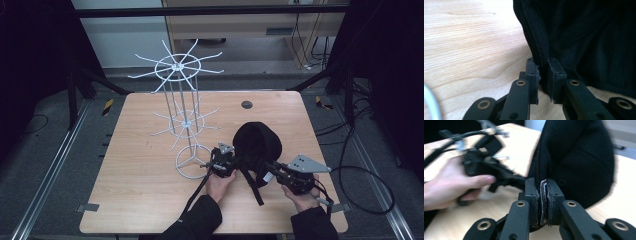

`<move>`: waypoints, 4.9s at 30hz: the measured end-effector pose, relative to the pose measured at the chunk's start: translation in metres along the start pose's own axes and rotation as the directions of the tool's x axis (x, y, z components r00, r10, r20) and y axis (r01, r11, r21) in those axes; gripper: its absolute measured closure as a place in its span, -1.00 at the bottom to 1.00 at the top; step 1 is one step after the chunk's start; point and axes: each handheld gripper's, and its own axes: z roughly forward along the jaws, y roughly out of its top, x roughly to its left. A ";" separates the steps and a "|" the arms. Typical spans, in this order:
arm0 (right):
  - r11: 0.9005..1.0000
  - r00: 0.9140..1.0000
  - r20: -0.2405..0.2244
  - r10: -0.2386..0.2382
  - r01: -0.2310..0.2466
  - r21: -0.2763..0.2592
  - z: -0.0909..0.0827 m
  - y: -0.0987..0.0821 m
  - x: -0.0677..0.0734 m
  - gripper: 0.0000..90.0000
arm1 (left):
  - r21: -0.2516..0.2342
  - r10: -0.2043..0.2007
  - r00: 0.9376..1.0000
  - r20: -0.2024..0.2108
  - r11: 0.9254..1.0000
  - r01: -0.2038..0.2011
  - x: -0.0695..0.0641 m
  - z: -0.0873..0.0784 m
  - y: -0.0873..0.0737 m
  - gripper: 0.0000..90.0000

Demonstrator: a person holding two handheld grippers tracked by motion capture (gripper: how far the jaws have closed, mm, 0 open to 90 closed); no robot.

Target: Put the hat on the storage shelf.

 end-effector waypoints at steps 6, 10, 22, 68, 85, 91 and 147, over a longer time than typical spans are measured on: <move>0.999 0.996 -0.082 -0.021 0.024 0.039 0.012 -0.007 0.011 0.82 | 0.004 0.012 1.000 0.009 1.000 -0.012 0.002 0.007 0.002 0.77; 0.995 0.995 -0.095 -0.020 0.029 0.093 0.021 -0.014 0.012 0.83 | 0.022 -0.008 0.999 0.041 1.000 0.007 0.006 0.009 0.006 0.72; 0.972 0.998 -0.053 -0.035 0.046 0.230 0.032 -0.023 0.014 0.84 | 0.033 0.047 0.999 0.023 0.998 -0.048 0.013 -0.001 0.008 0.23; 0.983 0.991 0.085 -0.106 0.092 0.157 0.017 -0.018 0.011 0.84 | -0.105 0.111 0.992 0.061 0.989 -0.104 -0.060 -0.058 0.069 -0.46; 0.994 0.998 -0.045 -0.046 0.050 0.094 0.022 -0.019 0.015 0.70 | -0.038 0.045 0.992 0.118 0.998 -0.041 -0.059 -0.048 0.065 0.27; 0.999 0.995 -0.098 0.032 -0.028 0.043 0.012 -0.022 0.008 0.26 | -0.063 0.070 0.985 0.159 0.996 -0.061 -0.060 -0.053 0.067 0.55; 0.994 0.992 -0.069 0.105 -0.104 0.017 -0.001 0.000 -0.019 1.00 | -0.253 0.324 0.896 0.304 0.934 -0.252 -0.048 -0.099 0.052 0.64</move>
